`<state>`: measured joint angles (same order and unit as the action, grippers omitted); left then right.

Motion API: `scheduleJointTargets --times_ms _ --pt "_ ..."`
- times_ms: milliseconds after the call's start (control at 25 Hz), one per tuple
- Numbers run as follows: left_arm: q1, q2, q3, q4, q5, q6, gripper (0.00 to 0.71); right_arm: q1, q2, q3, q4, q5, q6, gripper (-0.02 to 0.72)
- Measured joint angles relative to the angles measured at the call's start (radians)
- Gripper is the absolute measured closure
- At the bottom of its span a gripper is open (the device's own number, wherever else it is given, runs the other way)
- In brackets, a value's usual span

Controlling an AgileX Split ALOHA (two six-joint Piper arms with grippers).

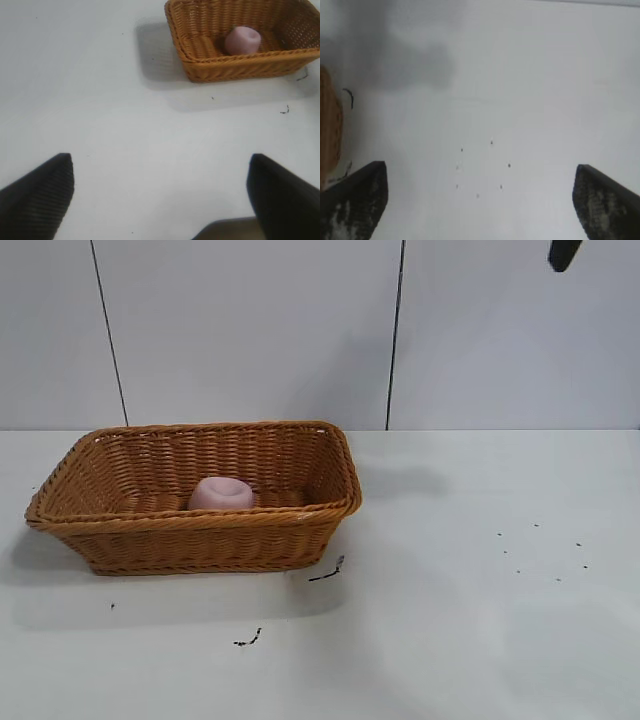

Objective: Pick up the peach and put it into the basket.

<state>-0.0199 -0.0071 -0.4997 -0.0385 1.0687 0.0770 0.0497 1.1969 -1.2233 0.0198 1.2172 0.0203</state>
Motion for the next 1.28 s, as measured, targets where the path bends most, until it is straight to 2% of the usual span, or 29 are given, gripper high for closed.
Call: scheduleJointTargets --times_ms 120,280,440,600,1000,1280 --pt "0.0 0.0 0.0 0.0 0.0 0.0 0.018 0.0 -0.187 0.177 -0.007 -0.011 0.01 0.014" --pt "0.0 0.0 0.0 0.0 0.0 0.0 0.018 0.0 -0.444 0.386 -0.02 -0.097 0.009 0.014" --pt "0.0 0.0 0.0 0.0 0.0 0.0 0.018 0.001 -0.673 0.56 -0.02 -0.171 -0.02 0.014" --pt "0.0 0.0 0.0 0.0 0.0 0.0 0.018 0.001 -0.861 0.706 -0.02 -0.184 -0.033 0.014" --pt "0.0 0.0 0.0 0.0 0.0 0.0 0.018 0.001 -1.179 0.724 -0.02 -0.2 -0.033 0.014" --pt "0.0 0.0 0.0 0.0 0.0 0.0 0.018 0.001 -1.202 0.724 -0.02 -0.204 -0.033 0.014"
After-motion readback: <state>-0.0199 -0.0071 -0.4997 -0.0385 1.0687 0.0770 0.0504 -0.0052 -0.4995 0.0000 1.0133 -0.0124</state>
